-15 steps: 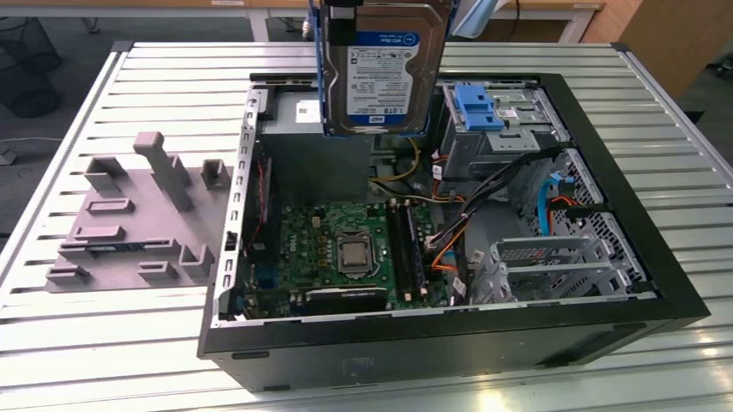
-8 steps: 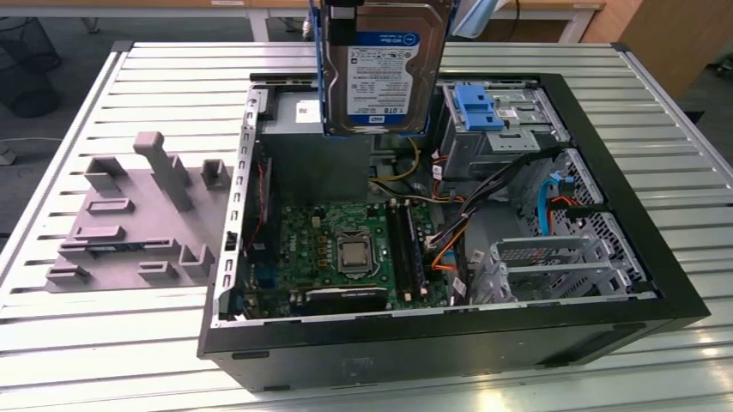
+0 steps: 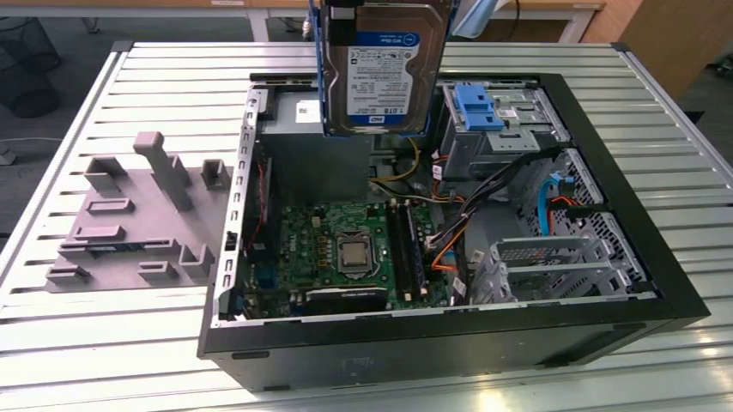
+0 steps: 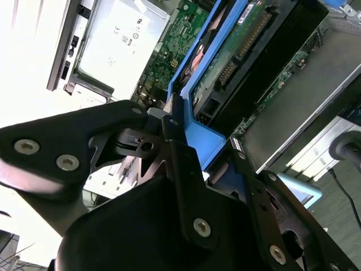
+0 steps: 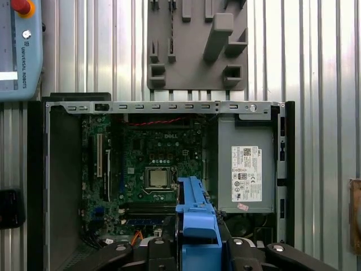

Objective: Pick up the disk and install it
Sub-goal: 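Insert the disk into the insertion slot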

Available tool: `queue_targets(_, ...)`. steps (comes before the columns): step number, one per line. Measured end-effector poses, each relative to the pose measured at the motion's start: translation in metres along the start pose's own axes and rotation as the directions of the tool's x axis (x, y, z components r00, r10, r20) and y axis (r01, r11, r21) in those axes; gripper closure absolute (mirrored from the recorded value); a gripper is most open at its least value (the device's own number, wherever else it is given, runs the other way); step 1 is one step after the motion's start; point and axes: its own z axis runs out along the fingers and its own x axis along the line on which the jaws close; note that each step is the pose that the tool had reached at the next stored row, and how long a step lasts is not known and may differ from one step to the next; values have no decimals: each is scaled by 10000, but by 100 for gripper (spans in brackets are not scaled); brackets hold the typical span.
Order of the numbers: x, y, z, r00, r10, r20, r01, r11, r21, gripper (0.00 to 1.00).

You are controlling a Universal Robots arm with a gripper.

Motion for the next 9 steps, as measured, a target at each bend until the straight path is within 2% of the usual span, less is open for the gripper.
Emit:
queue_targets(4,53,-1,-1,10000,1,-1,-1,10000,0,64)
queue_targets(9,151,-3,-1,10000,2,-5,-2,10000,0,64)
